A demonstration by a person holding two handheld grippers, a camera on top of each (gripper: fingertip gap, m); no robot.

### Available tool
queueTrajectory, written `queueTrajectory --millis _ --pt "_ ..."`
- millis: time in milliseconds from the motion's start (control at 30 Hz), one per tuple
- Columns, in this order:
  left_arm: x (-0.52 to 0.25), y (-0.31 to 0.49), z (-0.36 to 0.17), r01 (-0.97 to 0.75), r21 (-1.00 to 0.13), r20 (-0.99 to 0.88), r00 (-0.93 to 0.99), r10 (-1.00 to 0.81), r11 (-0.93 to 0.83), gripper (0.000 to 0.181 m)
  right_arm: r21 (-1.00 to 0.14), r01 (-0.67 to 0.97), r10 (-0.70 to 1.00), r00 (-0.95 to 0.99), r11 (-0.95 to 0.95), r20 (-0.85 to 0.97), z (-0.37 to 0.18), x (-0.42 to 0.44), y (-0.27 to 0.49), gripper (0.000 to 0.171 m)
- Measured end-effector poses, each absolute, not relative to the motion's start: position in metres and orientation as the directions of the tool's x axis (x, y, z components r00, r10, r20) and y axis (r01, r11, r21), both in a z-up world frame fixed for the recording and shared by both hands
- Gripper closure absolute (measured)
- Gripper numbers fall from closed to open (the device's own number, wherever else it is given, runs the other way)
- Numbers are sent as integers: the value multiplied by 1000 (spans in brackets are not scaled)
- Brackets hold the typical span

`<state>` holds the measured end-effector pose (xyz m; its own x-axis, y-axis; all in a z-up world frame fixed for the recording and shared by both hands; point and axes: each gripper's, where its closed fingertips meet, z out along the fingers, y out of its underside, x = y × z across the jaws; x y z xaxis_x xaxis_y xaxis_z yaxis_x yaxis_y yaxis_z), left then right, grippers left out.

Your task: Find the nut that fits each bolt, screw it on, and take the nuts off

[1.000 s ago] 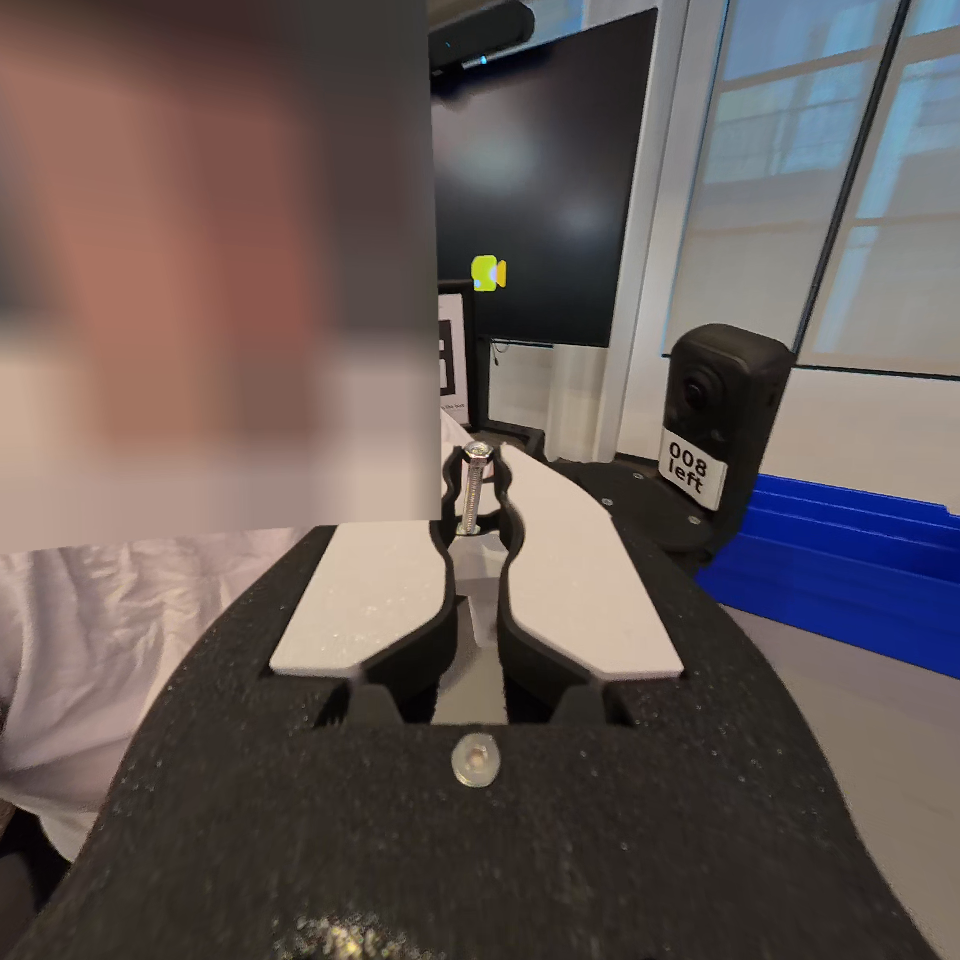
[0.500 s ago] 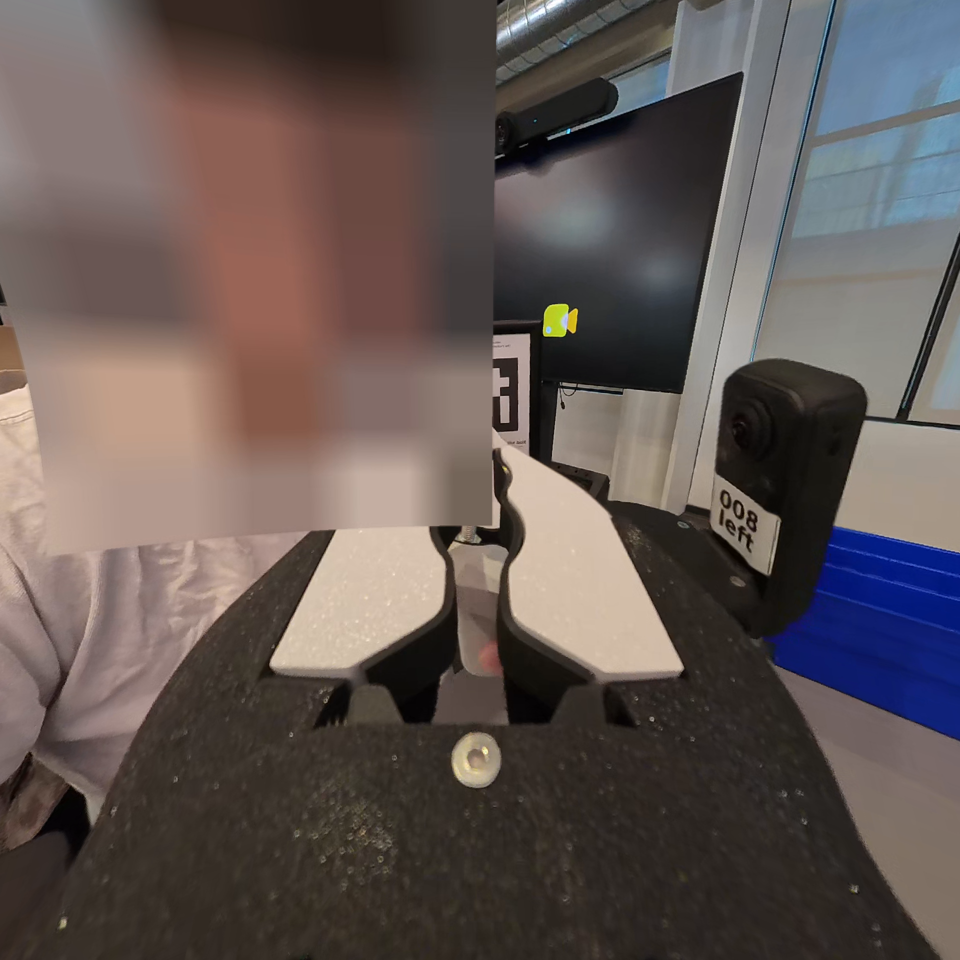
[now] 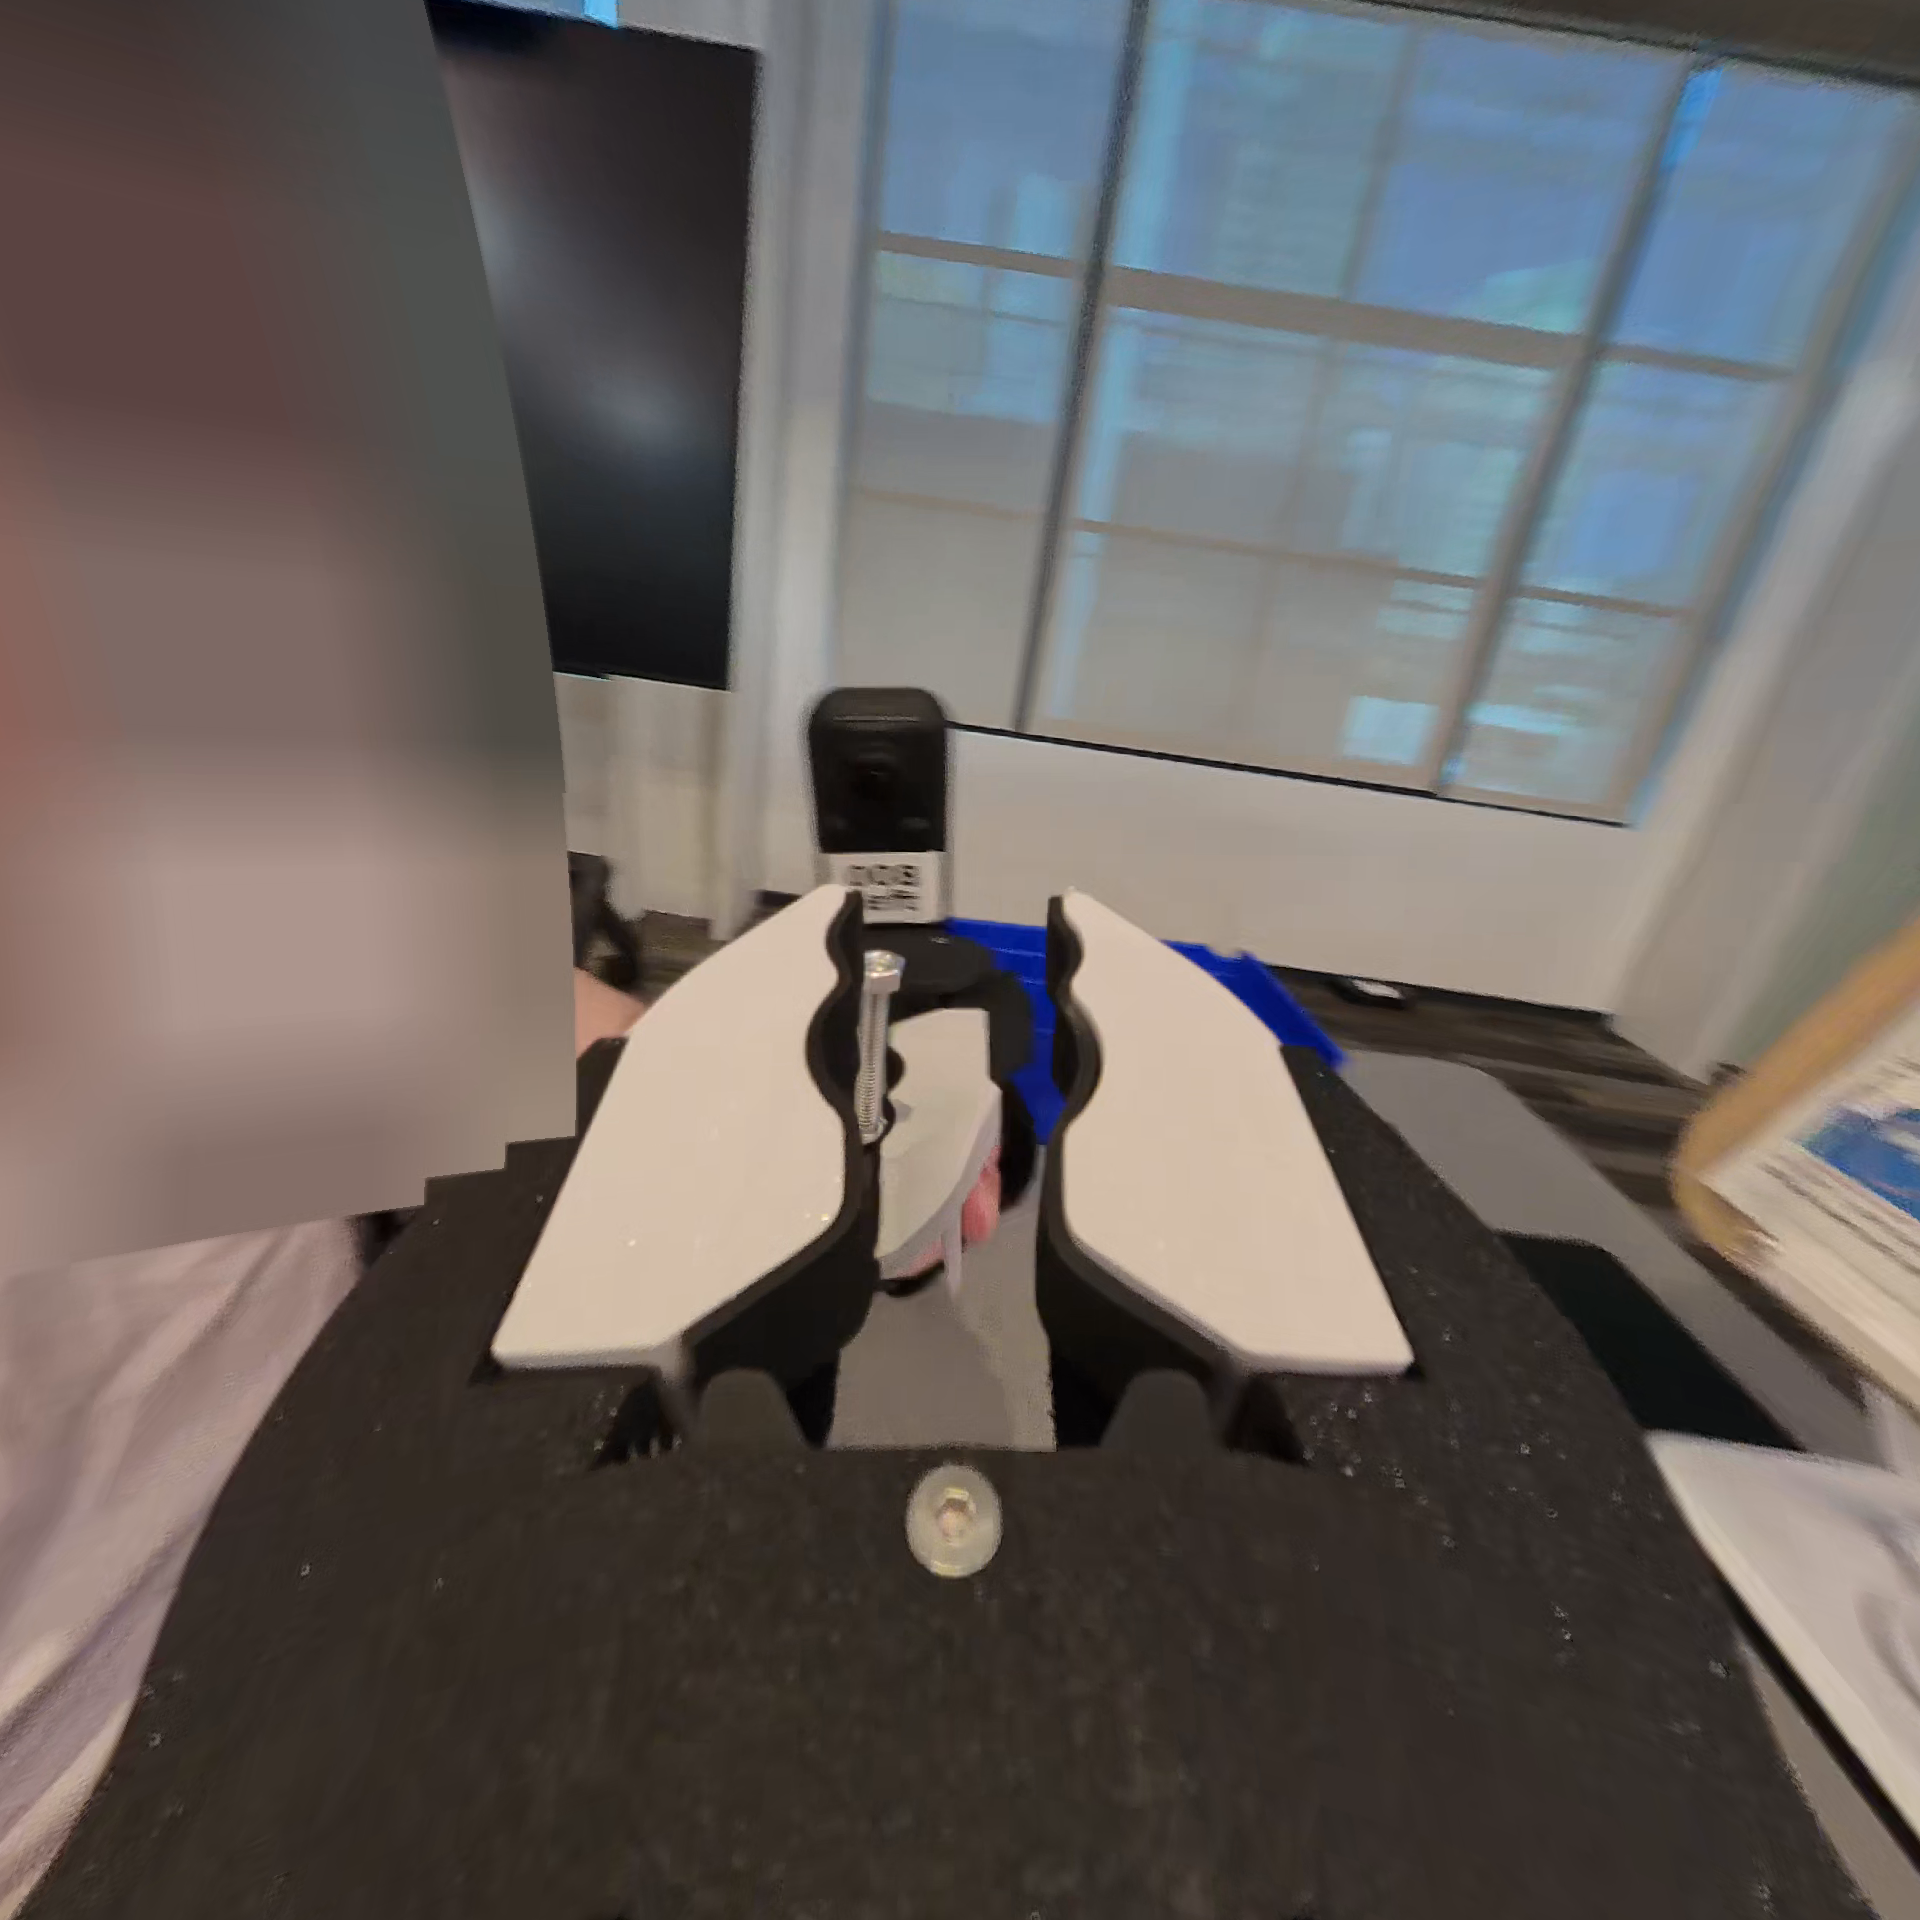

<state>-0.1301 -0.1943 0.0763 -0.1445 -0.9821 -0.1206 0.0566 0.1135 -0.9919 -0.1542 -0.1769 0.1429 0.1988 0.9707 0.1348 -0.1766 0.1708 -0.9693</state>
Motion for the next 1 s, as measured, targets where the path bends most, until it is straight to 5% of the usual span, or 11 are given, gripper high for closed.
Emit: queueTrajectory --millis 367,833,1000 --pt "-139 -137 72 5 -990 -138 218 -966 142 178 -988 -36 829 550 151 107 128 -166 -145 145" --pt "-136 -146 73 9 -994 -109 154 -982 112 178 -990 -21 852 512 141 110 119 -174 -147 161" --pt "-134 -167 76 33 -997 -71 -25 -997 71 178 -994 -50 934 350 99 75 123 -173 -159 161"
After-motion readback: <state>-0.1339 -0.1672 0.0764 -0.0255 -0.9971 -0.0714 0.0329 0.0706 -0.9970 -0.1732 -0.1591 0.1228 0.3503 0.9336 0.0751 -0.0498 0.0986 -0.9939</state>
